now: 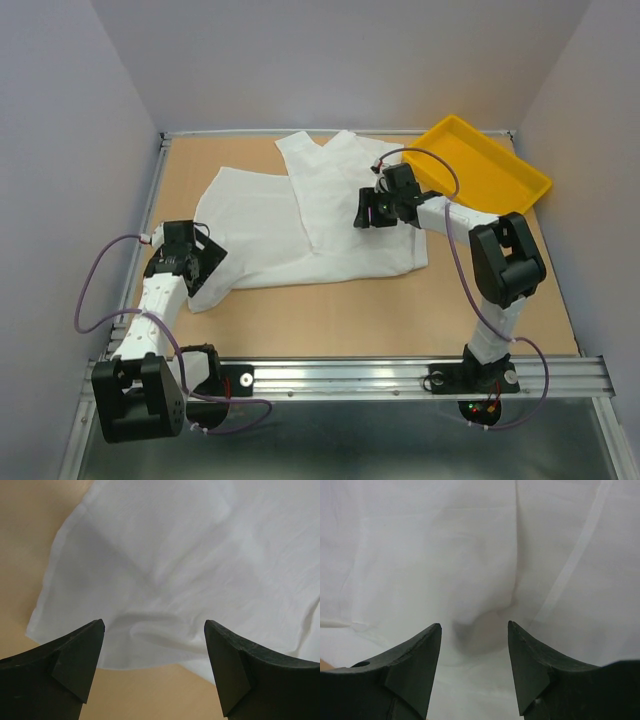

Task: Fold and stack the long sleeve shirts
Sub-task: Fold the shirt

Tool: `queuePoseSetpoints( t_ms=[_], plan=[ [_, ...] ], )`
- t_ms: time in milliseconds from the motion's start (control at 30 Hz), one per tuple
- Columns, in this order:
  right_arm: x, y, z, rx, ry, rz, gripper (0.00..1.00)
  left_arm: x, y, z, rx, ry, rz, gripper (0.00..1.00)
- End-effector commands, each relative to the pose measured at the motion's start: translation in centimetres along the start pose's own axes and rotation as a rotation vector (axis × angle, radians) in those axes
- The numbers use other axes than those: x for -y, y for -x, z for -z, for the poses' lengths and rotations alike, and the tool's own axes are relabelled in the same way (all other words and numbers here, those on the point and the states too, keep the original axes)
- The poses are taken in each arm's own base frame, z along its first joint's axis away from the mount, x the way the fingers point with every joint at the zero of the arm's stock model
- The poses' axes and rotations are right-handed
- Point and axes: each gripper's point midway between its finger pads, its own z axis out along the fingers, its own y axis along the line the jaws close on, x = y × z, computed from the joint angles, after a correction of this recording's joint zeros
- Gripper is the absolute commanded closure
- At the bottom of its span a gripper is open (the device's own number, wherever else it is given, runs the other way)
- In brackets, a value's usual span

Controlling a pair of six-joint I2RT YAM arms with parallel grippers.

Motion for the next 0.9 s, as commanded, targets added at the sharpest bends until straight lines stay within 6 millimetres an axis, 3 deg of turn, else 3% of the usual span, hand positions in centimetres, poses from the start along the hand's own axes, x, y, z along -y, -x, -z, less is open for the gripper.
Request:
queuePoseSetpoints(
  t_ms=[0, 167, 433, 667, 833, 867],
  plan=[
    [-0.1, 2.3, -0.7, 0.092, -0.007, -0.010, 0.39, -1.2, -0.7, -0.3, -0.008, 0.049, 0.043, 0.07],
    [0.4, 3.8, -1.4, 0.131, -0.040, -0.017, 0.39, -1.5, -0.9, -0.5, -0.014, 0.060, 0.038, 0.07],
    [0.1, 3.9, -3.1, 0.105, -0.008, -0.023, 0.37, -1.4, -0.9, -0.3, -0.010, 0.047, 0.049, 0.07],
    [-1.7, 4.2, -3.6, 0.082, 0.096, 0.009, 0.39, -1.4, -1.1, -0.5, -0.018, 0.047, 0.046, 0.07],
    [-3.0, 4.3, -3.3, 0.069, 0.168, 0.029, 0.48, -1.4, -1.4, -0.6, -0.027, 0.043, 0.044, 0.07],
    [-3.2, 4.3, -3.2, 0.070, 0.175, 0.033, 0.55, -1.3, -1.3, -0.6, -0.026, 0.042, 0.044, 0.07]
  ],
)
